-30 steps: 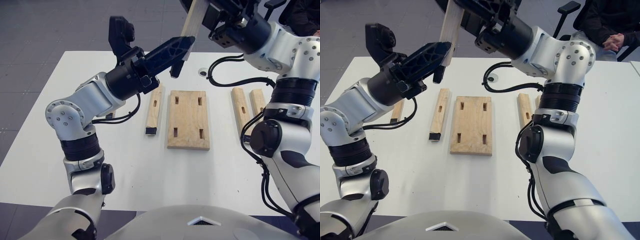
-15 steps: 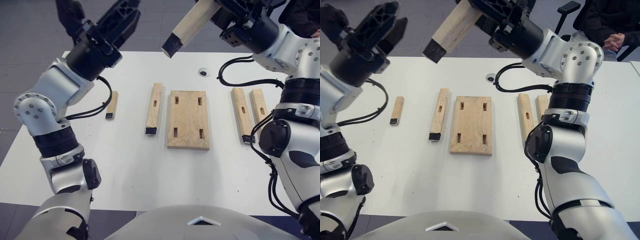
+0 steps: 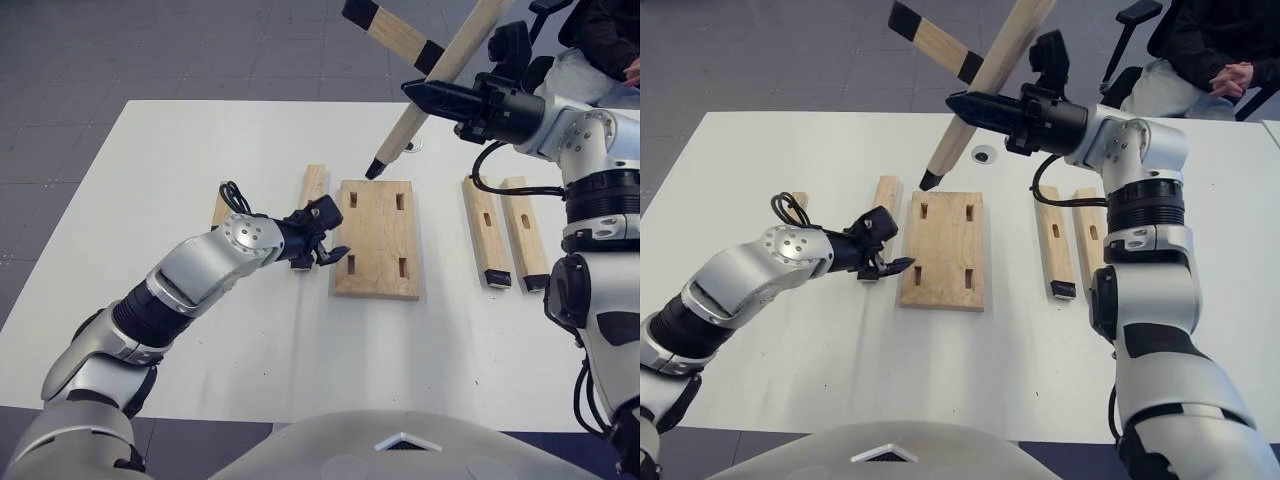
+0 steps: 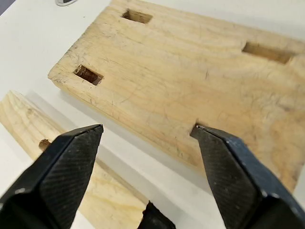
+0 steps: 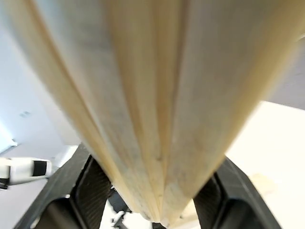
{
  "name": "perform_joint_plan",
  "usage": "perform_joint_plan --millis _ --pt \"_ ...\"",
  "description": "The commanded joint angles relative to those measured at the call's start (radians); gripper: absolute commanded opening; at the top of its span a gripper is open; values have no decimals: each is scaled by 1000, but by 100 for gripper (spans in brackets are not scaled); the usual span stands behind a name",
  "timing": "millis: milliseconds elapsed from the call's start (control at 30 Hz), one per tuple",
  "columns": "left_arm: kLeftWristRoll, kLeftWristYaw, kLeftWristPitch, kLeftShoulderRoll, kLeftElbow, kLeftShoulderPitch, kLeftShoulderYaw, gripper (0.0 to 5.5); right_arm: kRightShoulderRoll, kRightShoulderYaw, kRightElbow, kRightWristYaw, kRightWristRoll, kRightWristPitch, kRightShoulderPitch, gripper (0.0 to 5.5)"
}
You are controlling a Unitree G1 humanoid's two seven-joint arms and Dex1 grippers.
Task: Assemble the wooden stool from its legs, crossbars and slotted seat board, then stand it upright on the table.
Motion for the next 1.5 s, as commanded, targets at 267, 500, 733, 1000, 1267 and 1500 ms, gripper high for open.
perform_joint_plan --millis 267,500,733,1000,1267,1500 --pt "199 -121 11 -50 -45 -20 4 362 50 -63 131 -29 -82 -138 -60 218" --pt "290 -200 1 -23 -45 7 -48 362 65 -99 144 -45 -89 -141 -79 218" --pt "338 -240 17 -55 -66 42 -45 362 77 -124 163 -73 -99 -152 -98 218" --pt "366 -255 19 -84 -45 45 -20 362 86 -131 167 -74 -113 -152 -96 218" --pt "409 -286 4 -94 -44 85 -49 362 89 -144 165 -82 -111 -152 -105 218" --pt "459 -387 -18 -2 -90 97 -106 362 82 -124 174 -108 -151 -195 -96 218"
